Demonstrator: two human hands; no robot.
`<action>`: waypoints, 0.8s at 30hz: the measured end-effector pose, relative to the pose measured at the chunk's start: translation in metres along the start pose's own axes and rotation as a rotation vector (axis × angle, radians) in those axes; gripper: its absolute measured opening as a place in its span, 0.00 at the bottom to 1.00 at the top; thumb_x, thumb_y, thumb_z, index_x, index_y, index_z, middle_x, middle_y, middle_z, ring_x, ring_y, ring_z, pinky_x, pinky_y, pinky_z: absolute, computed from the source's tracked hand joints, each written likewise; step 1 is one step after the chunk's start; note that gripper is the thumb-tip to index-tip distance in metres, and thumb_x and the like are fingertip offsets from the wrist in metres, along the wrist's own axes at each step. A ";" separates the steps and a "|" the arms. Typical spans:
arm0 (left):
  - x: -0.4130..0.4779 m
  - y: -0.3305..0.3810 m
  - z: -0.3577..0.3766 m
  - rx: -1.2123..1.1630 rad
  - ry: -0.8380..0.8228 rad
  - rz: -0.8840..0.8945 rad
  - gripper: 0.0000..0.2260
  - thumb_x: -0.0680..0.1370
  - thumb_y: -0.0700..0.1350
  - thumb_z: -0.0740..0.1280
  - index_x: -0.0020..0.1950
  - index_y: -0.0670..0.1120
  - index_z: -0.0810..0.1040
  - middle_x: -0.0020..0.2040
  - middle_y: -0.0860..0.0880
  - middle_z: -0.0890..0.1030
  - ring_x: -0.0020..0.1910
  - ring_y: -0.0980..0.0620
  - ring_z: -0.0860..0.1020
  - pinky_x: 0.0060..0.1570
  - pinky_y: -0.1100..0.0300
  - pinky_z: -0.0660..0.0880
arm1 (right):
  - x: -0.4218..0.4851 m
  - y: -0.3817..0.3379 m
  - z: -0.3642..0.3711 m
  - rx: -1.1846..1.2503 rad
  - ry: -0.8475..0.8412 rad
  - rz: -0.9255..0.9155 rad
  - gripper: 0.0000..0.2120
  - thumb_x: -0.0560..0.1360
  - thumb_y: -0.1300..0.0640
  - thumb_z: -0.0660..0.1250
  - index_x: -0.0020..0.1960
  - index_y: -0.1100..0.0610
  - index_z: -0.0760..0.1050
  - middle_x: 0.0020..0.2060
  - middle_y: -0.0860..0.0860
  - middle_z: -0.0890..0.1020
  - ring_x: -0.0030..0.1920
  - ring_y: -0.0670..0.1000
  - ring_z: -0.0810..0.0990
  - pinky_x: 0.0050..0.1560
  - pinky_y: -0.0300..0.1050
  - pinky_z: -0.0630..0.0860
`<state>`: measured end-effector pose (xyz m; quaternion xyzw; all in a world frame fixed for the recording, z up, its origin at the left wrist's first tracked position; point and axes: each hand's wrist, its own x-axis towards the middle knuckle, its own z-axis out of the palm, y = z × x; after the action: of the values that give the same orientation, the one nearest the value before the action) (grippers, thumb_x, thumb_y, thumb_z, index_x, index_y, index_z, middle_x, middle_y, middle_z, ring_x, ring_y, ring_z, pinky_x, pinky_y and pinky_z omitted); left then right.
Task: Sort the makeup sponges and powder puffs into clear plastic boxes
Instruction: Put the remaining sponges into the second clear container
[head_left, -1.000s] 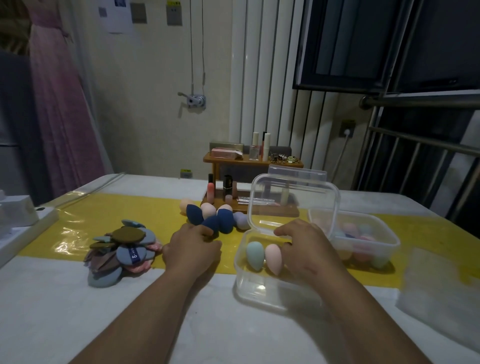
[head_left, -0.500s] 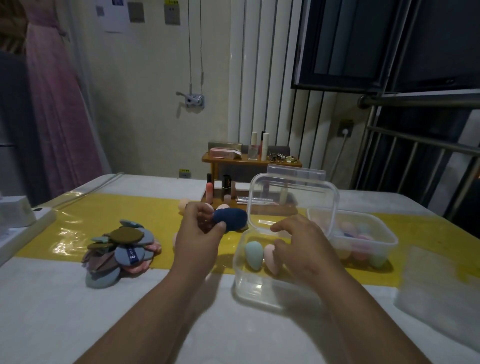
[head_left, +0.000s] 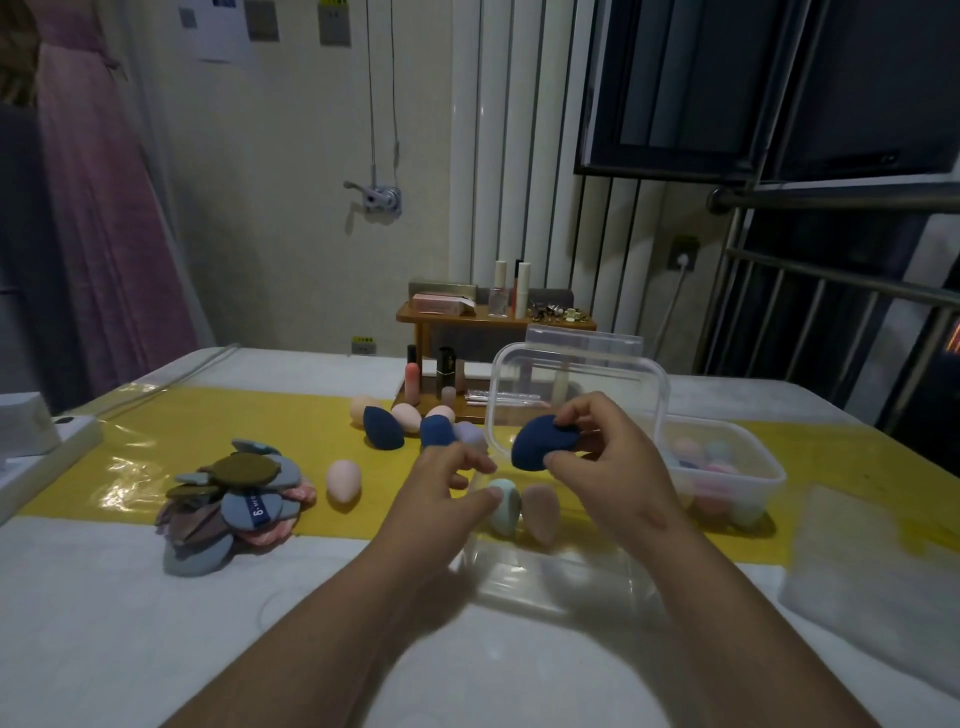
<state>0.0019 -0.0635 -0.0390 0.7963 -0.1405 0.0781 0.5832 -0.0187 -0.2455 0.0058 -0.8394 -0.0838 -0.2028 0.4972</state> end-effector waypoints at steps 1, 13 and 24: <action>0.000 0.000 0.001 -0.024 -0.012 -0.038 0.07 0.76 0.44 0.70 0.50 0.55 0.79 0.57 0.53 0.76 0.54 0.56 0.76 0.46 0.62 0.74 | 0.000 -0.001 -0.002 0.004 0.003 0.013 0.14 0.68 0.60 0.70 0.46 0.43 0.72 0.45 0.43 0.80 0.43 0.43 0.79 0.40 0.39 0.73; 0.000 -0.003 0.009 -0.186 0.001 -0.154 0.09 0.67 0.48 0.63 0.45 0.57 0.79 0.49 0.45 0.80 0.52 0.39 0.77 0.47 0.48 0.74 | 0.006 -0.004 -0.030 -0.421 -0.091 0.273 0.11 0.55 0.51 0.67 0.37 0.45 0.78 0.38 0.45 0.82 0.40 0.50 0.80 0.39 0.46 0.79; -0.001 0.002 0.007 -0.087 0.039 -0.123 0.07 0.68 0.47 0.64 0.44 0.55 0.79 0.45 0.44 0.82 0.46 0.40 0.80 0.46 0.43 0.78 | 0.004 -0.005 -0.023 -0.684 -0.206 0.355 0.11 0.64 0.61 0.69 0.42 0.49 0.72 0.42 0.47 0.79 0.41 0.51 0.78 0.38 0.44 0.77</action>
<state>-0.0005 -0.0704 -0.0393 0.7758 -0.0834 0.0515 0.6234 -0.0224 -0.2634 0.0217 -0.9739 0.0856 -0.0447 0.2055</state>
